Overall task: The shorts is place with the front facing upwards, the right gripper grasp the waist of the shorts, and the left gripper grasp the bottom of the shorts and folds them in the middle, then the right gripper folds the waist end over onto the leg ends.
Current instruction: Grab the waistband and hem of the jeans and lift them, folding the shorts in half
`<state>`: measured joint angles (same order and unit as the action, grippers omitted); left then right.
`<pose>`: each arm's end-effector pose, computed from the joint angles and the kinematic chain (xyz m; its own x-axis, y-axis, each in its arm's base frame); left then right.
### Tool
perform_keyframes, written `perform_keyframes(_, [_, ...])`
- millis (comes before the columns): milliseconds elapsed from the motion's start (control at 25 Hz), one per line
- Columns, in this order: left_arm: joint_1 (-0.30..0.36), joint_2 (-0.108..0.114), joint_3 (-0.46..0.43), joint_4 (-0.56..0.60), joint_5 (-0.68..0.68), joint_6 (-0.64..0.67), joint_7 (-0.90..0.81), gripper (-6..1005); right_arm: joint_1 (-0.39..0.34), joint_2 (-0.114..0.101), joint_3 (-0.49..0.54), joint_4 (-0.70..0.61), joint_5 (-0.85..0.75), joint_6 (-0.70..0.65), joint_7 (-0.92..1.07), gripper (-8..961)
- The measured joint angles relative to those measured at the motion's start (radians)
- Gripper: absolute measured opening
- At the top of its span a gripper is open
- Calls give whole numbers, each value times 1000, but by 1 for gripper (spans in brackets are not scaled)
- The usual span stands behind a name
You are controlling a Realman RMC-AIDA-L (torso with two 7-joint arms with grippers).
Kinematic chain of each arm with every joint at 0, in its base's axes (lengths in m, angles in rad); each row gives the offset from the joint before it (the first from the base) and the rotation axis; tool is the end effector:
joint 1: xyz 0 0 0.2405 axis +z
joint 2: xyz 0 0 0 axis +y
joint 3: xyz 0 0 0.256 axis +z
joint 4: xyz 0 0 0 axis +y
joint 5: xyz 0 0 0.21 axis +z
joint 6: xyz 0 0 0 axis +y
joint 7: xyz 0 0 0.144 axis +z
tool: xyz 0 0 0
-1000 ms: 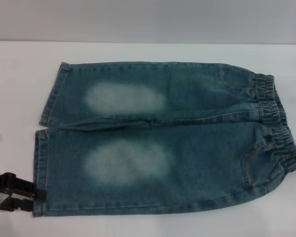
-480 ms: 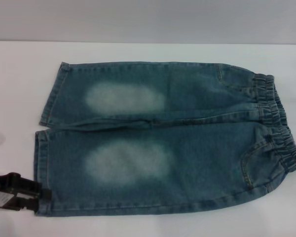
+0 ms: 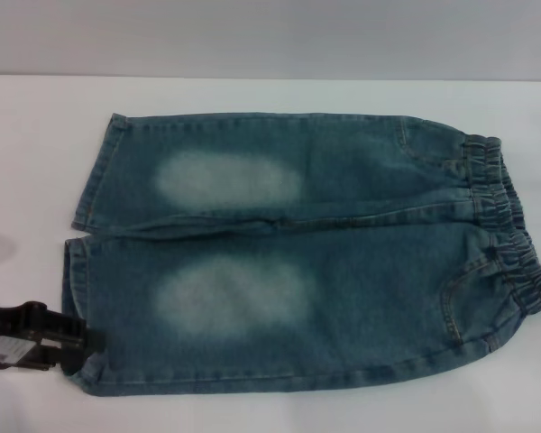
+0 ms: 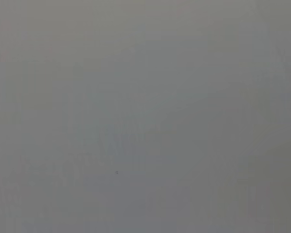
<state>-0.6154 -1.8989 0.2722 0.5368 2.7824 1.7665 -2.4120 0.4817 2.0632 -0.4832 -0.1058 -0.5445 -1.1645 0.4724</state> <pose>-0.3379 0.2907 0.0544 -0.0687 0.9958 0.0602 0.9952 0.0642 0.0738 0.3783 0.3400 0.0814 0.4846 0.2256 -0.8451 -0.8708 0.2155 -0.4418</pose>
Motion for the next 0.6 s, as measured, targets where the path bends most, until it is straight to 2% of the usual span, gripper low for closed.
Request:
perform_keyframes(280, [4, 0, 7, 1, 0, -2, 1, 444, 1, 0, 0, 2, 0, -1, 0, 655])
perform_keyframes(320, [26, -11, 19, 17, 6, 11, 0, 444, 3, -1, 0, 3, 0, -1, 1, 655])
perform_keyframes(600, [29, -16, 19, 22, -1, 3, 11, 440, 8, -2, 0, 2, 0, 0, 2, 654])
